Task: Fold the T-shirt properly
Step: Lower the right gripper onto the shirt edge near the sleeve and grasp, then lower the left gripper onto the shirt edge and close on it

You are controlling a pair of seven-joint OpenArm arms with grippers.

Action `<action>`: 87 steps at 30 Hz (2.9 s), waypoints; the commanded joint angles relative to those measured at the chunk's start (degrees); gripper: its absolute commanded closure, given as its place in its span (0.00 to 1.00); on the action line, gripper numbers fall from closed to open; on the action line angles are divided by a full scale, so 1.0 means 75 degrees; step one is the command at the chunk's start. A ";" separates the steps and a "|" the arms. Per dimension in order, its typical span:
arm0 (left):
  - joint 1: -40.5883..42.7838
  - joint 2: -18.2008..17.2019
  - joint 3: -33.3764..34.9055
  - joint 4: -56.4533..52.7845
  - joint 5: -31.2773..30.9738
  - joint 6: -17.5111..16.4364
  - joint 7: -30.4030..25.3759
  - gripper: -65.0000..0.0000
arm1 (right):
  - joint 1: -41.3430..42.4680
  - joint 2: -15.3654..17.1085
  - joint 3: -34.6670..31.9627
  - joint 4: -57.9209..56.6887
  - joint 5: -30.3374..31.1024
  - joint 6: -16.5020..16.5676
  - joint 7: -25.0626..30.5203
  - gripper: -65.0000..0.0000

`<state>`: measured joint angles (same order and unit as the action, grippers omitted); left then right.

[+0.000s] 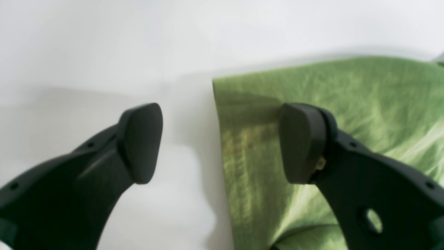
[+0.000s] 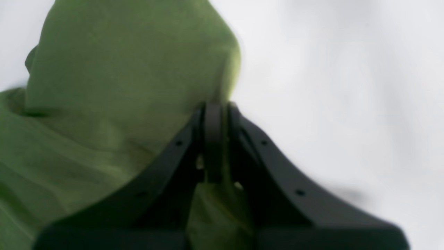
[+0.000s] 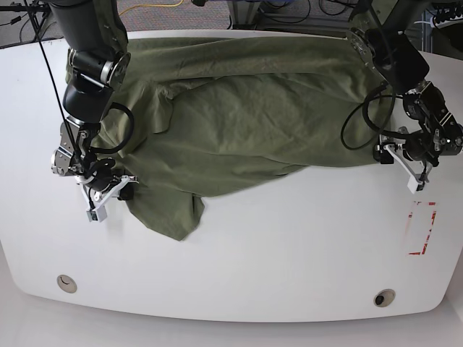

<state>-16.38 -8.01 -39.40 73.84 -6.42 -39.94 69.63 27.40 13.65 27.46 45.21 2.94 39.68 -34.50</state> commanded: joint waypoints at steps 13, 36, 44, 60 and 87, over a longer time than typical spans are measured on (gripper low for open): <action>-0.0248 -0.0075 0.0043 -0.0814 -0.0112 -0.0008 -0.0064 0.40 | 0.0162 0.0050 0.0001 0.0319 0.0024 0.0042 0.0081 0.99; -0.0412 -0.0063 0.1297 0.0252 -0.0135 -0.0008 -0.0041 0.95 | 0.0151 0.0061 0.0001 0.0389 0.0024 0.0042 0.0035 0.99; -0.0412 -0.0110 0.1719 0.1167 -0.0135 -0.0008 -0.0029 0.94 | 0.0151 0.0085 0.0001 0.0389 0.0024 0.0042 0.0035 0.99; -0.0400 -0.0133 0.2797 0.2526 -0.0077 -0.0008 -0.0029 0.71 | 0.0151 0.0085 -0.0010 0.0389 0.0024 0.0042 0.0035 0.99; -0.0447 -0.0356 0.0160 0.1014 -0.0077 -0.0008 -0.0076 0.39 | 0.0139 0.0050 -0.0022 0.0389 0.0024 0.0042 0.0023 0.98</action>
<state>-18.39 -9.96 -36.93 82.74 -6.31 -39.90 69.80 26.74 13.39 27.35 46.89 2.72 39.70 -35.14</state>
